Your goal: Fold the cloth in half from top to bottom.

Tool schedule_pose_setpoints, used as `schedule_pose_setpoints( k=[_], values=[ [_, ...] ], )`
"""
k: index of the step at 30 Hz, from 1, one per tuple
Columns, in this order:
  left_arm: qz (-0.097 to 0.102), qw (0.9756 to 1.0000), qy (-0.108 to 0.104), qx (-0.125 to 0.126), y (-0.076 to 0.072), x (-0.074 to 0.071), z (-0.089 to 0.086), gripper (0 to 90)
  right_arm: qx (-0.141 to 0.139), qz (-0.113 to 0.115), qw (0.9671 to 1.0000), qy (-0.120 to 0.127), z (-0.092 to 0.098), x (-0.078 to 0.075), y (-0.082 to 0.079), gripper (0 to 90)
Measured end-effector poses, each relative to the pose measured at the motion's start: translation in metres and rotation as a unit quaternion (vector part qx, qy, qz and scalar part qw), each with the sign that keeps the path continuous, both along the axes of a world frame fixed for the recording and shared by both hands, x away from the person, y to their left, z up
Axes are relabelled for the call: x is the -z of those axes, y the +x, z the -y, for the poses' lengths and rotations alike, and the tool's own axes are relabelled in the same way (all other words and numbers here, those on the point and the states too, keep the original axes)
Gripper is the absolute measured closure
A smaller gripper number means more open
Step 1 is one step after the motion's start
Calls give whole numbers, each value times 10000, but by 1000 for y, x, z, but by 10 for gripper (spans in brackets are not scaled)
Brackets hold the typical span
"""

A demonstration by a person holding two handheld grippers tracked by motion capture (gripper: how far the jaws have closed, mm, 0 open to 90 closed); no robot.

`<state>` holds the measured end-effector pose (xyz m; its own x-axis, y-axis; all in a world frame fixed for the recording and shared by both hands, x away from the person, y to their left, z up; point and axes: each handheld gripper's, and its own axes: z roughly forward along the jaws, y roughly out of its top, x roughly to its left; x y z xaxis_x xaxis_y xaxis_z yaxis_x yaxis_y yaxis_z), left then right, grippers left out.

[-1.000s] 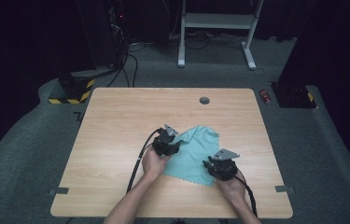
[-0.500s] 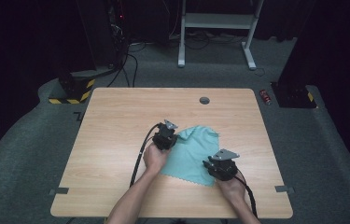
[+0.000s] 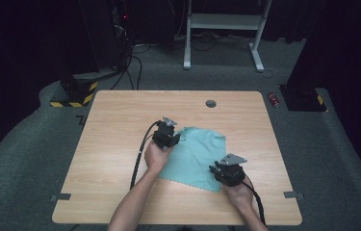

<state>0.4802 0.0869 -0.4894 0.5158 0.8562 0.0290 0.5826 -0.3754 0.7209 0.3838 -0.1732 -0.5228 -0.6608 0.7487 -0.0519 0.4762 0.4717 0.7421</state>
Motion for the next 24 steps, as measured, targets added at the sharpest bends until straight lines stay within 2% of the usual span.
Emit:
schedule_pose_setpoints(
  k=[1,2,5,6,8,11,12,15,19,24],
  values=[
    [0,10000,0,0,0,0,0,640,0,3,10000,-1,0,0,0,671],
    [19,9998,181,104,-8,1,-2,631,0,8,10000,-7,0,0,0,671],
    [-58,9999,47,134,-21,2,-10,613,-6,-24,10000,20,1,0,1,656],
    [-58,9999,47,134,-21,2,-10,601,-6,-24,10000,20,1,0,1,656],
    [-219,9995,-33,242,-32,3,-16,584,-26,-82,9999,88,2,0,2,648],
    [-303,9990,81,331,-51,1,-27,555,-63,-95,9998,151,3,-2,-2,658],
    [-335,9987,179,329,-61,1,-33,550,-94,-50,9999,132,2,-4,-5,662],
    [-376,9986,207,312,-69,2,-38,550,-99,-83,9998,152,1,-5,-4,671],
    [-359,9979,395,365,-80,7,-40,557,-104,-223,9997,57,1,-3,-1,689],
    [-405,9978,370,370,-83,15,-40,557,-105,-270,9996,74,1,-3,-2,702]
  ],
)
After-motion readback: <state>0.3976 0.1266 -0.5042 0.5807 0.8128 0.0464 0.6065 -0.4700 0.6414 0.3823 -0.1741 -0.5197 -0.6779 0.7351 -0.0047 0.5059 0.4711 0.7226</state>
